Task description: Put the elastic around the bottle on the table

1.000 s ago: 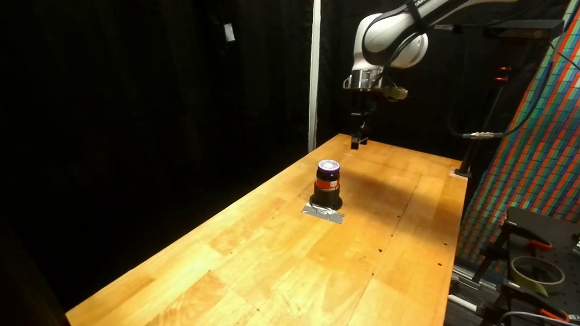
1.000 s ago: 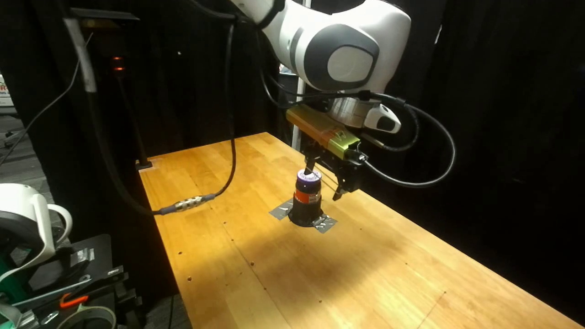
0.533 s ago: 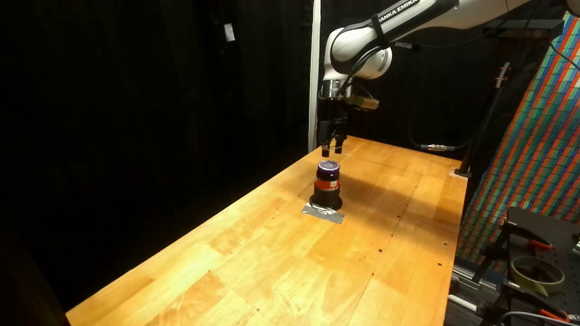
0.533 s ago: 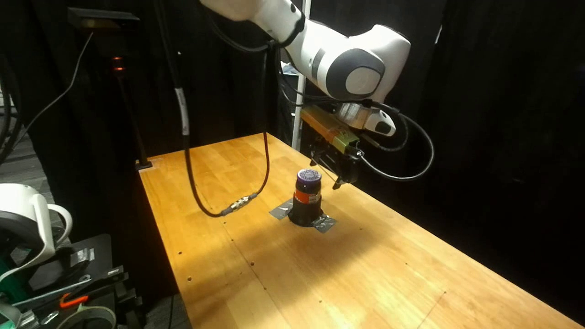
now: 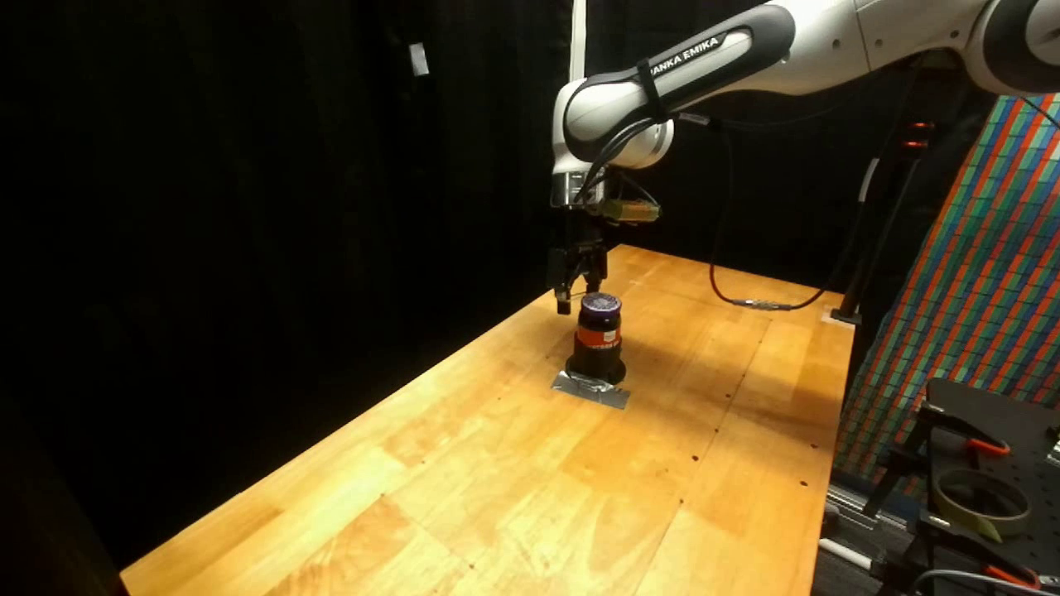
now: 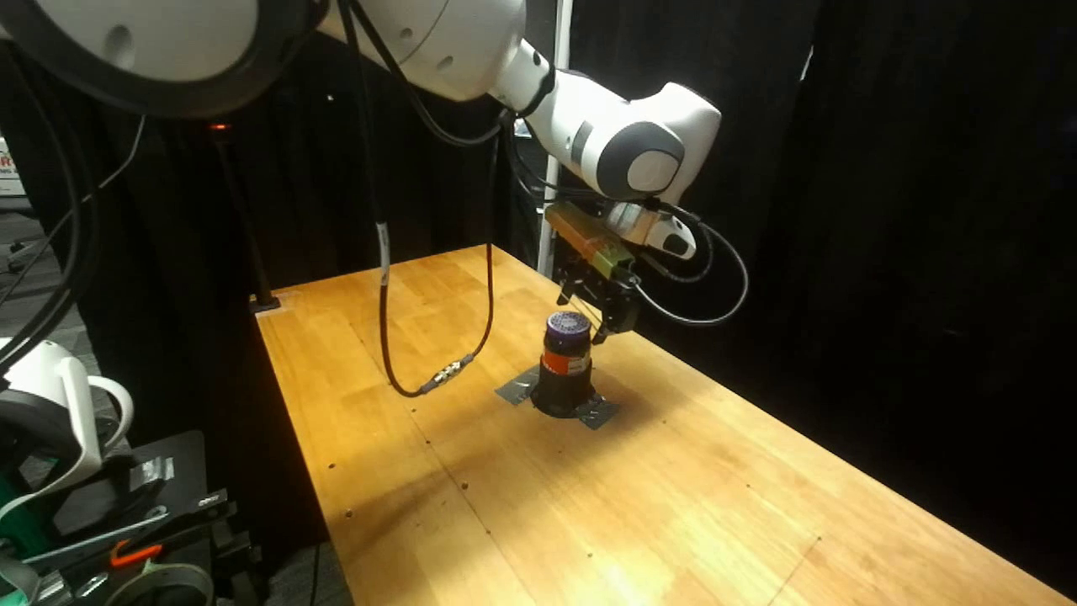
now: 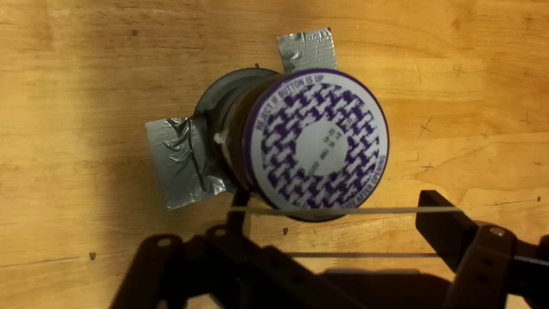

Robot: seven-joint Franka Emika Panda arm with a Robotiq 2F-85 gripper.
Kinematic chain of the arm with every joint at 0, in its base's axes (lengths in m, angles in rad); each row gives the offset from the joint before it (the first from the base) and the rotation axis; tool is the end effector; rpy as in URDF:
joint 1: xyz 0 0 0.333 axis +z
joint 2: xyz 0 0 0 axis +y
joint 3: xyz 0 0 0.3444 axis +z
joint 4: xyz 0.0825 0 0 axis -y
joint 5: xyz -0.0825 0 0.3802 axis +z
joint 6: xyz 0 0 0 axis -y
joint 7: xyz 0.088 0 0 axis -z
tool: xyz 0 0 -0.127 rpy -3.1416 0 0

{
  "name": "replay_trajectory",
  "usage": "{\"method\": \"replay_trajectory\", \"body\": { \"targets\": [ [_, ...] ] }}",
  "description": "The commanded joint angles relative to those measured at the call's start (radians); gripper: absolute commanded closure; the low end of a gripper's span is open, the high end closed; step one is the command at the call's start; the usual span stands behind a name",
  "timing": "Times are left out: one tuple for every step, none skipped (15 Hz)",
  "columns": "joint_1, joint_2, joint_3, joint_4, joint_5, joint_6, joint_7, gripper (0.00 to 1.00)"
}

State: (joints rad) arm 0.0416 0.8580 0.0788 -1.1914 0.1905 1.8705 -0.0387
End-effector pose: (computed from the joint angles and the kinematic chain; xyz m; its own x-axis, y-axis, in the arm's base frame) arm 0.7495 0.0928 0.2572 0.9809 0.0842 -0.1753 0.0417 -0.9715 -0.2333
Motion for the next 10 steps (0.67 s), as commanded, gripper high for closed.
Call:
{"method": "replay_trajectory", "body": {
  "targets": [
    [0.029,0.071,-0.016,0.122,-0.057,-0.098,0.052,0.0],
    [0.036,0.074,-0.022,0.13,-0.079,-0.119,0.053,0.0],
    [0.04,0.079,-0.025,0.14,-0.096,-0.144,0.055,0.0],
    [0.045,0.077,-0.03,0.141,-0.121,-0.195,0.05,0.0],
    [0.047,0.079,-0.03,0.149,-0.139,-0.24,0.039,0.0],
    [0.047,0.072,-0.028,0.138,-0.154,-0.287,0.022,0.0],
    [0.049,0.069,-0.028,0.134,-0.168,-0.319,0.011,0.0],
    [0.044,0.056,-0.022,0.115,-0.18,-0.353,-0.021,0.0],
    [0.038,0.047,-0.016,0.102,-0.186,-0.381,-0.053,0.0],
    [0.031,0.03,-0.014,0.07,-0.194,-0.395,-0.083,0.0]
  ]
}}
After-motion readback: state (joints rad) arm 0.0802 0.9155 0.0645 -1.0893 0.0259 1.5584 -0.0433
